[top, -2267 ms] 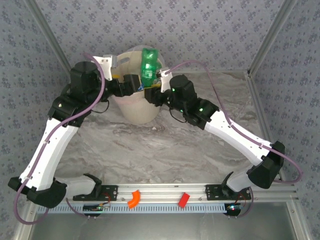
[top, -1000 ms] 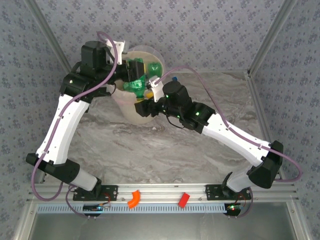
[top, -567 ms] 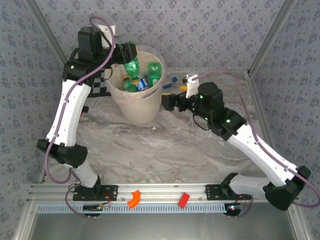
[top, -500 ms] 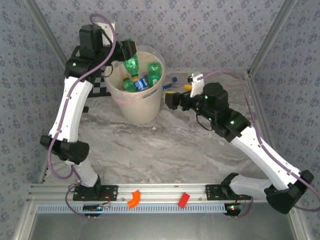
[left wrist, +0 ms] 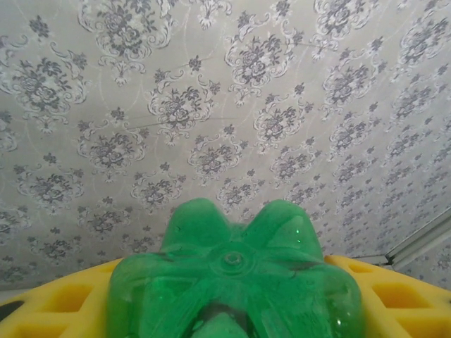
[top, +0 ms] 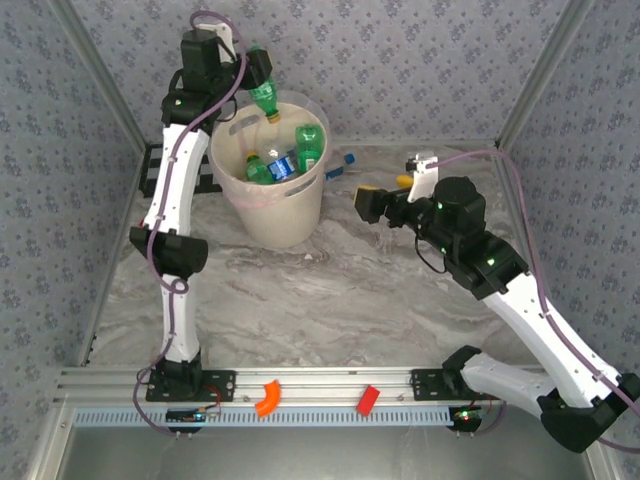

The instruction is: Put the plastic bottles in the bin

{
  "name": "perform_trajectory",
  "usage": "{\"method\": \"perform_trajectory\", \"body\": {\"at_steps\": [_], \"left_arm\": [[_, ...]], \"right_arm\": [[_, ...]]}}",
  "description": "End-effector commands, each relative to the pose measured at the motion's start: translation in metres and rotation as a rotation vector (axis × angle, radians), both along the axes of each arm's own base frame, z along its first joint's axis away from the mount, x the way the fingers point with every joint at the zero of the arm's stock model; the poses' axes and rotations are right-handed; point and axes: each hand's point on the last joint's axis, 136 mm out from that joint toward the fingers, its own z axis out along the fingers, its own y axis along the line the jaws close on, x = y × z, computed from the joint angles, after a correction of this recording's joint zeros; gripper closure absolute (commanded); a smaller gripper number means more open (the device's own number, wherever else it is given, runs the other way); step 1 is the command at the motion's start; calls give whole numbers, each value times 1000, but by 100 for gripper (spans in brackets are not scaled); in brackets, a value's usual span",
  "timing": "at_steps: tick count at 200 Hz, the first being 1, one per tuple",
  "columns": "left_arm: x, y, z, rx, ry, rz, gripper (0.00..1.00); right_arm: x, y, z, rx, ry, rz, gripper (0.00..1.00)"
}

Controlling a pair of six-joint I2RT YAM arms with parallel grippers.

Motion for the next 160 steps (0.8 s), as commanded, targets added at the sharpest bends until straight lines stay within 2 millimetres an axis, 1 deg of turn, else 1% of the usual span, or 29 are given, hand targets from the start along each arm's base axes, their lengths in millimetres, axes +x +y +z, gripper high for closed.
{"method": "perform_trajectory", "body": {"at_steps": [1,18,38,48,53,56,87,117,134,160], "left_arm": [[5,-2,12,-36,-48,-6,41],[9,-10,0,-35,-24,-32,41],[8,-21,-15,-18,16,-70,40],[4,-28,-22,4,37,-89,40],[2,-32,-22,12,35,-98,41],[-1,-33,-28,24,57,-101,40],[-11,-48,-44,68,107,-133,41],[-15,-55,-58,74,146,-147,41],[-18,-60,-64,80,162,-146,43],[-21,-56,-72,89,185,-124,44]], "right_arm": [[-1,-11,-10,-6,32,-41,0],[1,-12,-15,-7,44,-44,0],[3,-12,-19,-1,54,-44,0],[4,-11,-23,1,63,-41,0],[5,-11,-23,4,64,-38,0],[5,-10,-24,6,66,-36,0],[9,-10,-27,15,68,-39,0],[9,-12,-28,19,65,-46,0],[7,-14,-31,18,70,-47,0],[5,-17,-30,23,70,-56,0]]}}
